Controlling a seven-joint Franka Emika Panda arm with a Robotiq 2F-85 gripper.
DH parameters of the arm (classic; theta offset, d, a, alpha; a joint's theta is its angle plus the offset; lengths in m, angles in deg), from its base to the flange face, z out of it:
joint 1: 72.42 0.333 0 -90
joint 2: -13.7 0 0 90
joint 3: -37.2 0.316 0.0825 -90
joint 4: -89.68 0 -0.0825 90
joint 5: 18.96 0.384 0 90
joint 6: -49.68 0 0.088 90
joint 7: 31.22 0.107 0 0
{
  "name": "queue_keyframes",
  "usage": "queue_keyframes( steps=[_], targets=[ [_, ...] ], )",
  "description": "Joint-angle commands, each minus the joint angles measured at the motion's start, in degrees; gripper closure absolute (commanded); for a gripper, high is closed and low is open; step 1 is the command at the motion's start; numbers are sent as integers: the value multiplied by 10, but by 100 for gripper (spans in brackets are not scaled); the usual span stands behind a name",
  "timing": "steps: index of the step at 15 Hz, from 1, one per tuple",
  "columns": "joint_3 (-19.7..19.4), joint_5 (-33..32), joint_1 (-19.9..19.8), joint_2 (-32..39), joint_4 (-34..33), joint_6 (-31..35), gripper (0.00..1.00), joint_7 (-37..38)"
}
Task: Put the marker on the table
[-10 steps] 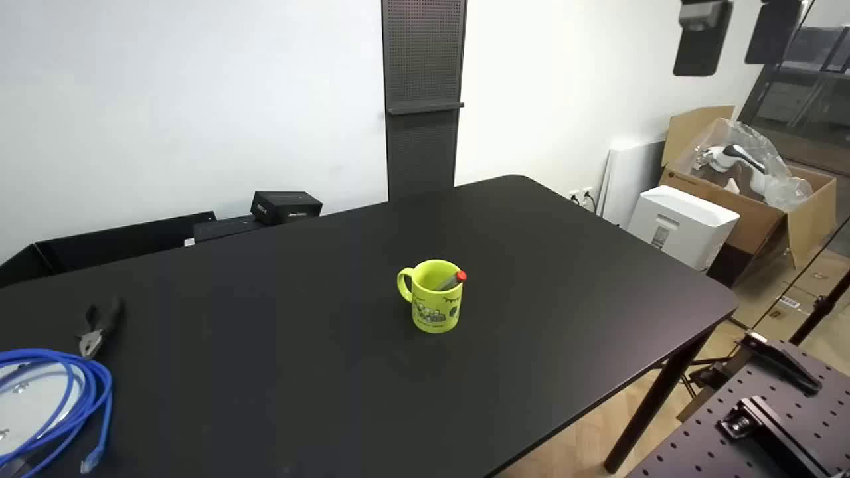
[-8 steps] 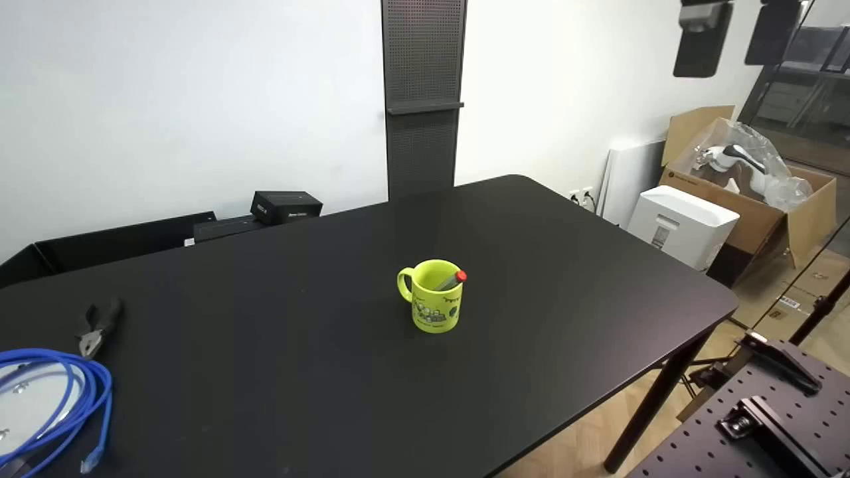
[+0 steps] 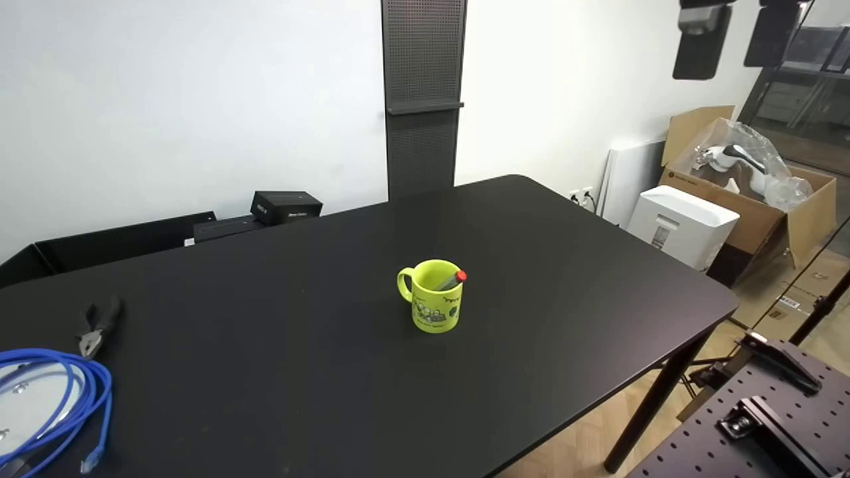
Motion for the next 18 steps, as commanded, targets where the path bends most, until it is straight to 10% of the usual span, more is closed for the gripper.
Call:
queue_keyframes(
  steps=[1,18],
  targets=[
    [1,1,-2,0,-1,-1,0,-1],
    [-2,-86,0,110,-4,231,0,-37]
  ],
)
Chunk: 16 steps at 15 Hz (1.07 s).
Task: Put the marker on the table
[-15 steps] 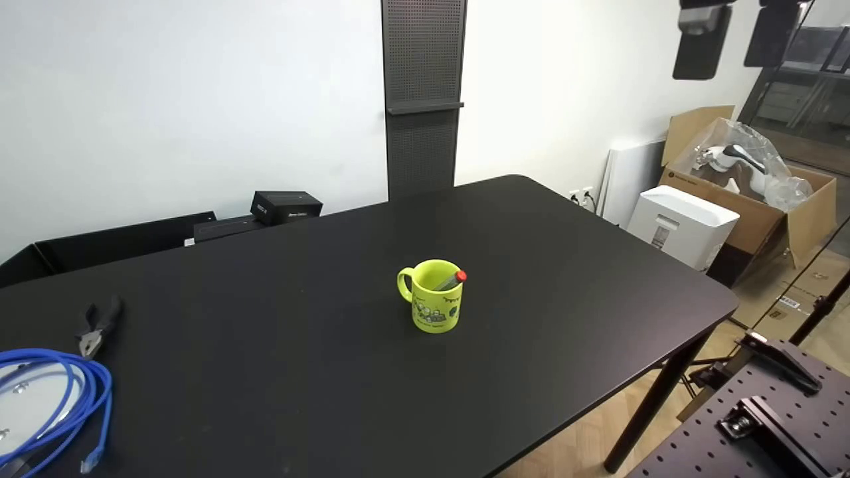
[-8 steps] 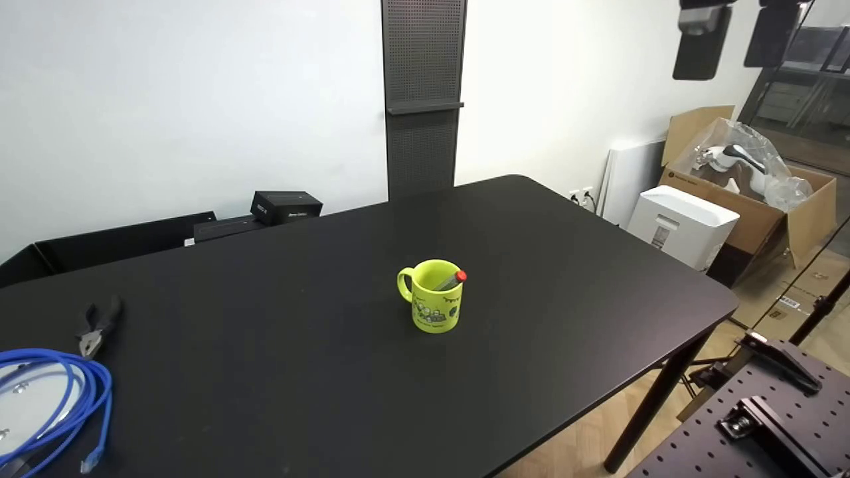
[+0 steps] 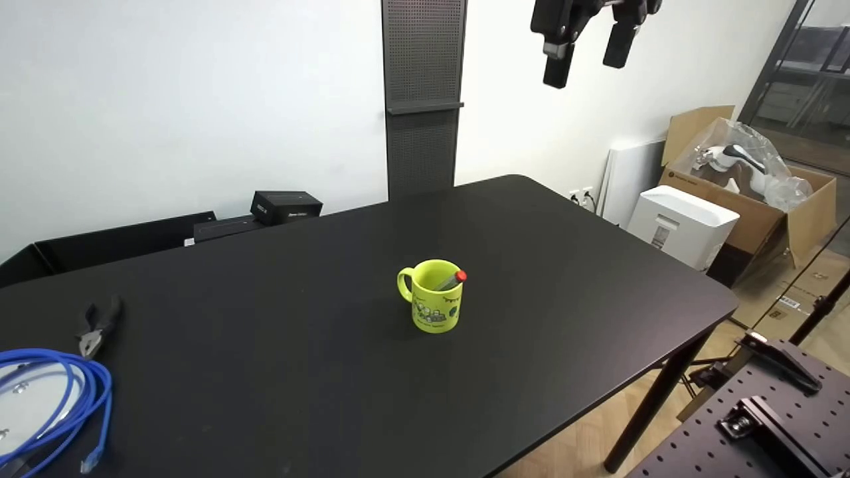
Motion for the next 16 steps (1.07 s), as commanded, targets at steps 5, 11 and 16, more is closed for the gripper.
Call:
queue_keyframes(
  steps=[5,11,16],
  targets=[
    [1,-9,13,-5,5,14,0,-9],
    [-19,-34,18,120,-5,131,0,-86],
    [-42,-14,26,246,-37,189,0,-174]
  ],
)
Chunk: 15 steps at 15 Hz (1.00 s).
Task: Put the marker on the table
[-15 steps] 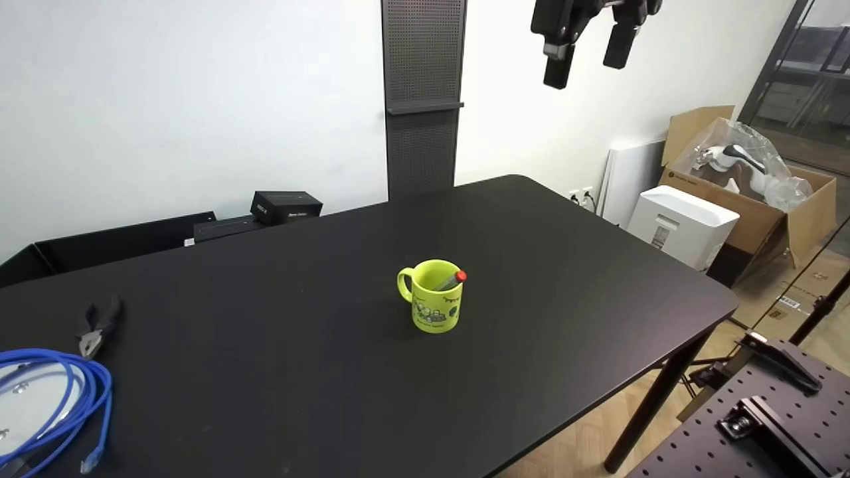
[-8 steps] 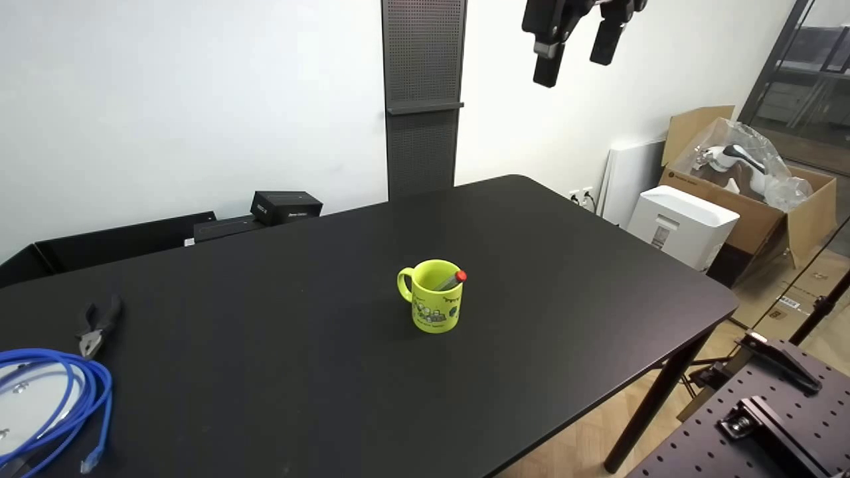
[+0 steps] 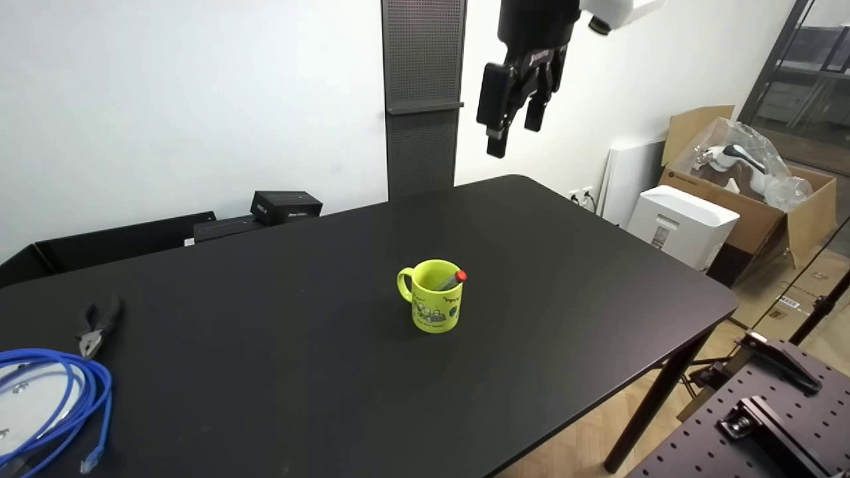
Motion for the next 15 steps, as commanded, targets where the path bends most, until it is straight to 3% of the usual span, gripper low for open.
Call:
queue_keyframes(
  steps=[1,8,15],
  targets=[
    [-16,13,16,95,-48,18,0,-55],
    [4,9,31,201,-73,26,0,-85],
    [12,-32,33,258,-74,37,0,-60]
  ],
)
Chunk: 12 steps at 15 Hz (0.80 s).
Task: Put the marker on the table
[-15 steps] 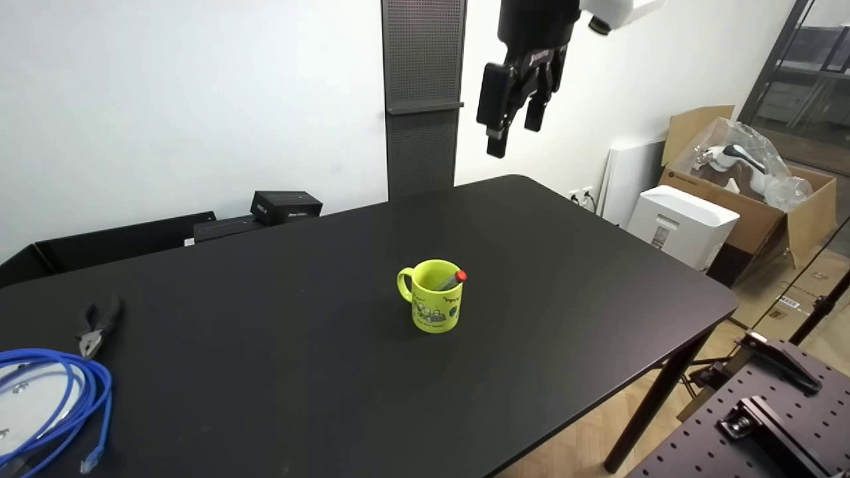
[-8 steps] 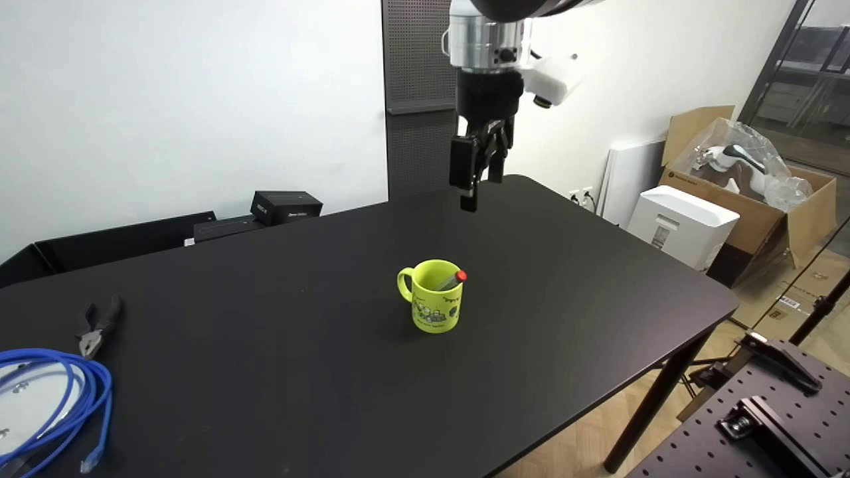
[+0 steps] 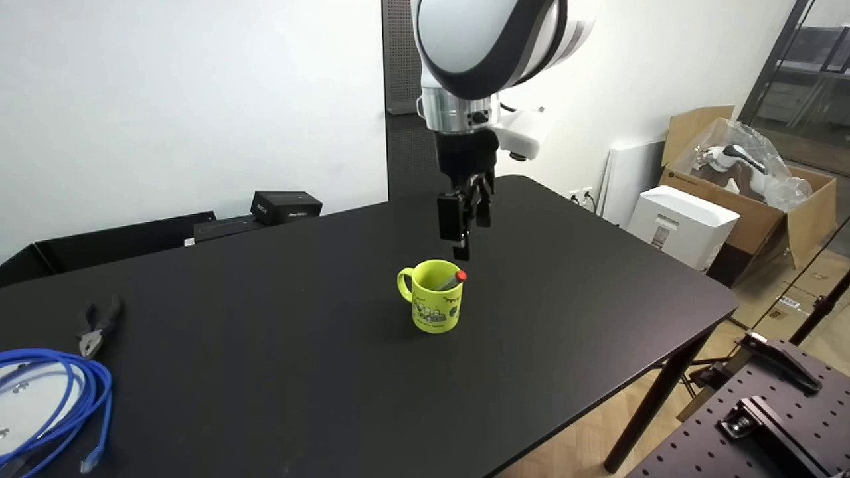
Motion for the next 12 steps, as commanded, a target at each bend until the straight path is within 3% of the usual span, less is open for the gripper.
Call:
queue_keyframes(
  steps=[1,12],
  targets=[
    [0,-29,-1,33,-16,4,0,18],
    [-10,-161,15,108,1,98,0,121]
  ],
)
